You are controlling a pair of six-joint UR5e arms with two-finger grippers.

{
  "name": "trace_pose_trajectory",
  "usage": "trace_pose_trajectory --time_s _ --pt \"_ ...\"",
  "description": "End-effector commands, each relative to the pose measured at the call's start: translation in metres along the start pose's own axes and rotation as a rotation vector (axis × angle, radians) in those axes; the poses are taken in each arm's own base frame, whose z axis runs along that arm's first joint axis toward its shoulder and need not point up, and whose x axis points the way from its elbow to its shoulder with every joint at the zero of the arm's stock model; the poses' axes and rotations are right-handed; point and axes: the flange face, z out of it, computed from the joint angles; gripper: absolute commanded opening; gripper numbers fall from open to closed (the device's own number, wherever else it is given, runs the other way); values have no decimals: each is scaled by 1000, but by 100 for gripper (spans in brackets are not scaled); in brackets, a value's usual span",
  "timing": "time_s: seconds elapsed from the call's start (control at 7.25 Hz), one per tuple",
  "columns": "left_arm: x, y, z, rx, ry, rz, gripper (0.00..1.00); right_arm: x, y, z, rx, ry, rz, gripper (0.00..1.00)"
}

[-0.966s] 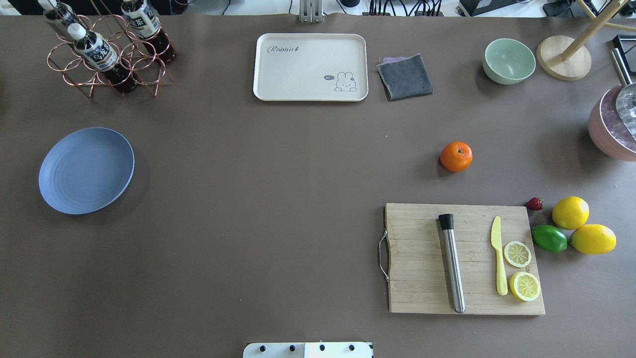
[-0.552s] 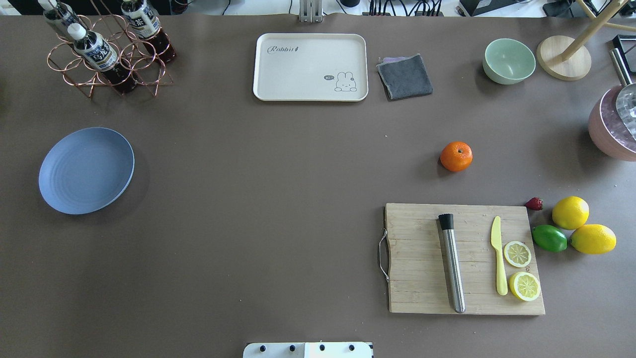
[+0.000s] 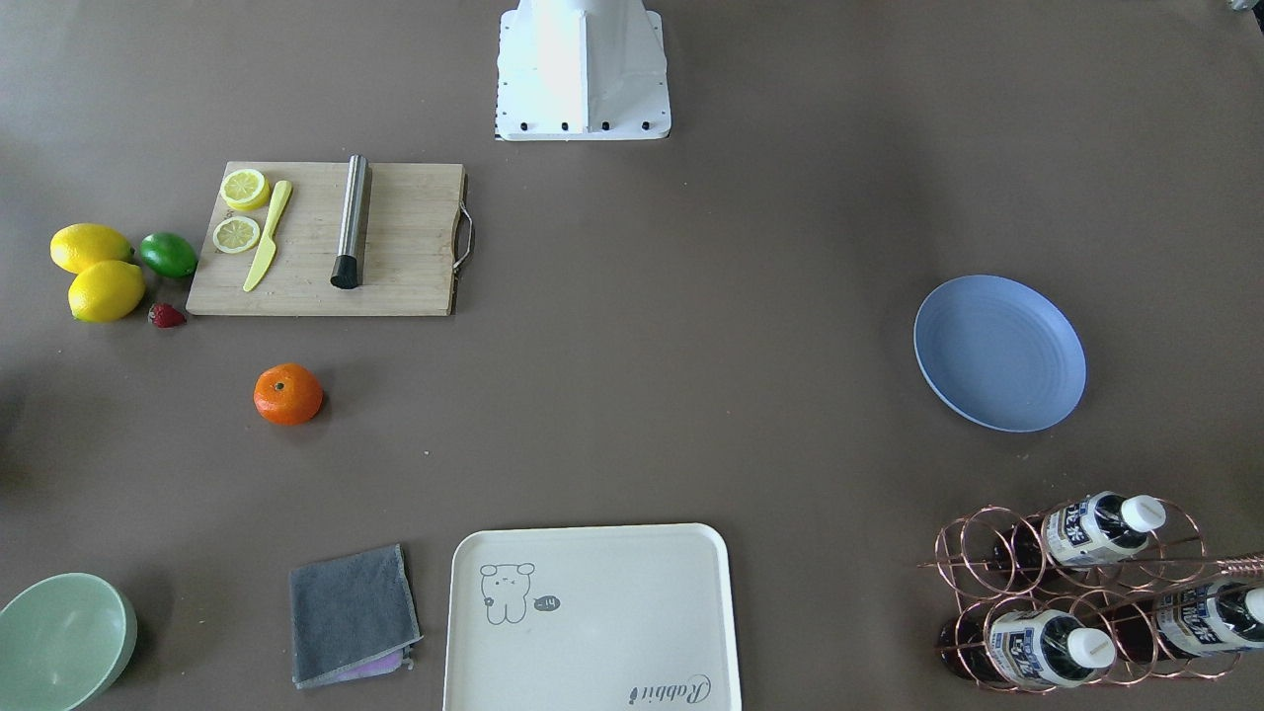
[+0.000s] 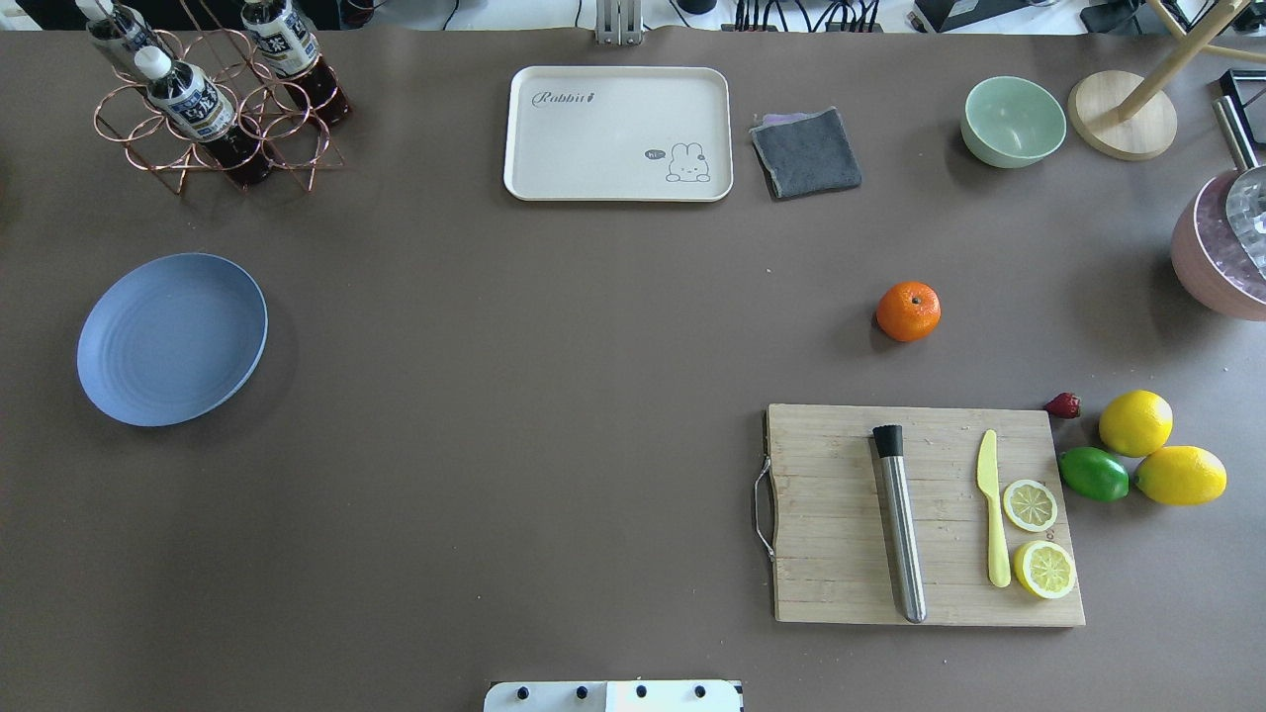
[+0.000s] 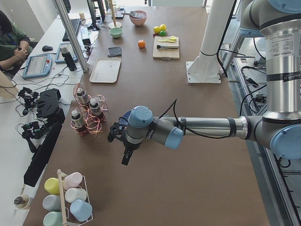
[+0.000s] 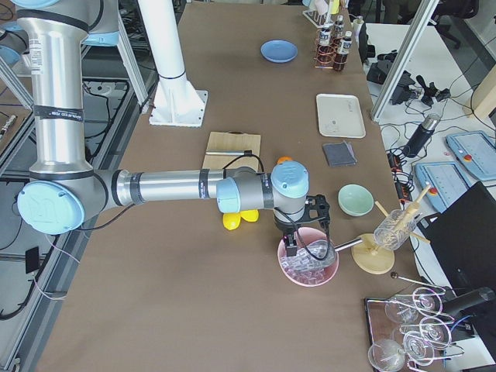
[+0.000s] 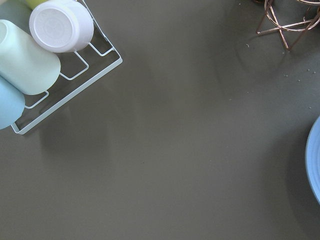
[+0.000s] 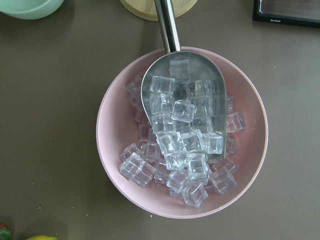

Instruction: Pick orange to plate

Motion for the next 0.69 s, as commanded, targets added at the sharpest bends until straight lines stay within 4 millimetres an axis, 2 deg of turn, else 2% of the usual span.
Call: trace_pose_trajectory --time_s 0.0,0.55 --pt "0 -1 0 1 -1 1 98 1 0 1 -2 1 2 100" --pt "4 -17 -3 12 4 10 98 0 -1 0 0 0 0 100"
